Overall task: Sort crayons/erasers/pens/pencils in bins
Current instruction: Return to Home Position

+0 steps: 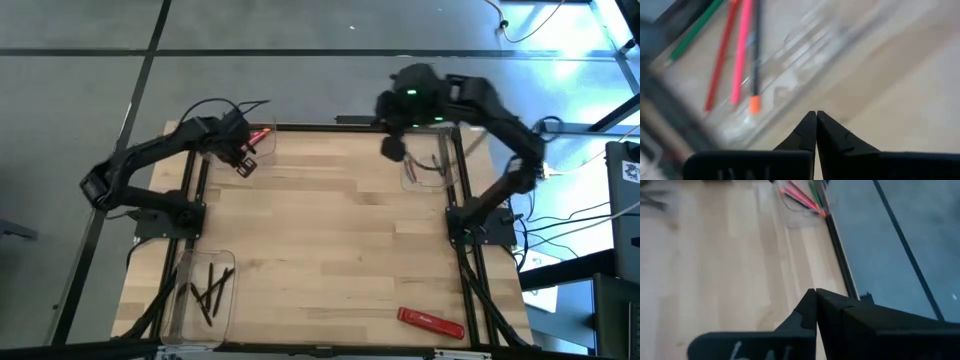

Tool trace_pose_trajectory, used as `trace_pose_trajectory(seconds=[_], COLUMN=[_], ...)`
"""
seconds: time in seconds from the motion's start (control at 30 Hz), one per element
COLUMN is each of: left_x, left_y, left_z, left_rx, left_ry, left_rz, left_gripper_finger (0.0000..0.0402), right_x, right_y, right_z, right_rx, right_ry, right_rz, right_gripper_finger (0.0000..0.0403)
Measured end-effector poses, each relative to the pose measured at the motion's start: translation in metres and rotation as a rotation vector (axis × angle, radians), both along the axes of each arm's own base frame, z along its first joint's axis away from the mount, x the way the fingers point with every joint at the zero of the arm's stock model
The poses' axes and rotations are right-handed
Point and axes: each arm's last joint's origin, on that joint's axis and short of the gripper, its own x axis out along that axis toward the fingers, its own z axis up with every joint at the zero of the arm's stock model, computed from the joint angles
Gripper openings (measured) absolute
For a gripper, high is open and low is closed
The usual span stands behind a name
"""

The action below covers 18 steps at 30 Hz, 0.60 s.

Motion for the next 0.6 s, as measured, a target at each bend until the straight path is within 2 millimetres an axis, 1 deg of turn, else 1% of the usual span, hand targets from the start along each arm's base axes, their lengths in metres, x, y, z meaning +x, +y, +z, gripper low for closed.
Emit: trace_pose_trajectory(seconds=[0.07, 0.13, 0.23, 0.37, 0.43, 0.5, 0.6], left_x=[0.000, 0.000, -0.002, -0.008, -0.013, -0.020, -0.030], left_y=[-0.010, -0.021, -0.038, -0.057, -0.066, -0.074, -0.082], left_z=[0.010, 0.022, 0.042, 0.068, 0.074, 0.076, 0.071], left_rx=[0.011, 0.039, 0.117, 0.261, 0.319, 0.375, 0.453], left_ry=[-0.075, -0.152, -0.294, -0.498, -0.585, -0.664, -0.762], left_rz=[-0.043, -0.091, -0.162, -0.225, -0.257, -0.278, -0.285], left_gripper_finger=[0.0001, 0.0000, 0.0000, 0.0000, 0.0000, 0.0000, 0.0000], right_x=[-0.017, -0.035, -0.057, -0.089, -0.105, -0.119, -0.143], right_y=[0.007, 0.014, 0.023, 0.035, 0.041, 0.047, 0.056], right_z=[0.008, 0.012, 0.007, -0.009, -0.020, -0.032, -0.050], right_rx=[0.015, 0.032, 0.056, 0.083, 0.107, 0.128, 0.146], right_ry=[-0.043, -0.091, -0.174, -0.306, -0.369, -0.436, -0.535], right_rz=[0.023, 0.028, 0.028, 0.030, 0.035, 0.038, 0.038], right_gripper_finger=[0.0003, 0.0003, 0.0002, 0.0002, 0.0002, 0.0002, 0.0001])
